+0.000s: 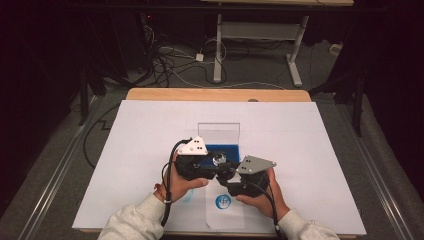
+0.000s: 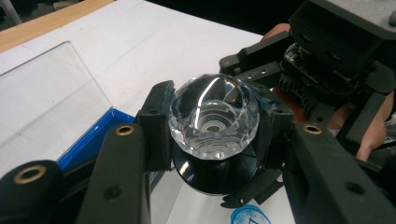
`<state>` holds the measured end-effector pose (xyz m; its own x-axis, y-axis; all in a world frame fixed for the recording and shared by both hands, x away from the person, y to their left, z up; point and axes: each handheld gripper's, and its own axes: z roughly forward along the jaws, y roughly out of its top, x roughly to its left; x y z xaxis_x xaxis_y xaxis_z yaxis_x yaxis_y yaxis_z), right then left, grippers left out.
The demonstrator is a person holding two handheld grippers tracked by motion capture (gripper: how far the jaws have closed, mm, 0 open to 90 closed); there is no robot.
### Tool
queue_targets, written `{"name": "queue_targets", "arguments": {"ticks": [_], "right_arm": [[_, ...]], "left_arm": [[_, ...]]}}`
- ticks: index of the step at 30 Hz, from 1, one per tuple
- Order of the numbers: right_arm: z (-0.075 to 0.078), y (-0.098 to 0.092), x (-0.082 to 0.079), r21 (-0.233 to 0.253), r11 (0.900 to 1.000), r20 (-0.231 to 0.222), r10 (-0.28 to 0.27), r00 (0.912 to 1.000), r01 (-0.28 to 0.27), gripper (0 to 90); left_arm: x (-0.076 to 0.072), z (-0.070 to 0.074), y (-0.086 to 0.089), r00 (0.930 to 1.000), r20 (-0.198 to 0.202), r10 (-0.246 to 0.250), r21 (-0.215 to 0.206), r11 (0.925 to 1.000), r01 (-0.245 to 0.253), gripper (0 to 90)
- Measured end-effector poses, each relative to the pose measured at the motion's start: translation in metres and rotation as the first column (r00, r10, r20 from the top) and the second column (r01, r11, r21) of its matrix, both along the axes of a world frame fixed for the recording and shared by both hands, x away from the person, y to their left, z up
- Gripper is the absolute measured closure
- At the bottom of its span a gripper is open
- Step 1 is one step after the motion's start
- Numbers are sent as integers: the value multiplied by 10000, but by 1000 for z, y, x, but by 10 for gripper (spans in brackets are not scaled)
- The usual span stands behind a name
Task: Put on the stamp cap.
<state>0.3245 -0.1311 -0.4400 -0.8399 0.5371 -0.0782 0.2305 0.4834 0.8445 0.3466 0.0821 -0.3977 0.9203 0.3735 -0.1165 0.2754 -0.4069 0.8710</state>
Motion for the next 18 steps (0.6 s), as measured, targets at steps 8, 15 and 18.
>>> {"name": "queue_targets", "arguments": {"ticks": [8,15,18], "right_arm": [[0,0,1,91,9999,88,108,9999,-109,386],[-1,-1,1,269,9994,160,231,9996,-235,383],[-1,-2,0,284,9992,207,258,9995,-264,382]], "left_arm": [[-1,4,0,9998,171,73,225,9997,-77,548],[-6,8,-2,9982,586,80,560,9984,-113,548],[-8,9,-3,9975,700,78,611,9981,-121,548]]}}
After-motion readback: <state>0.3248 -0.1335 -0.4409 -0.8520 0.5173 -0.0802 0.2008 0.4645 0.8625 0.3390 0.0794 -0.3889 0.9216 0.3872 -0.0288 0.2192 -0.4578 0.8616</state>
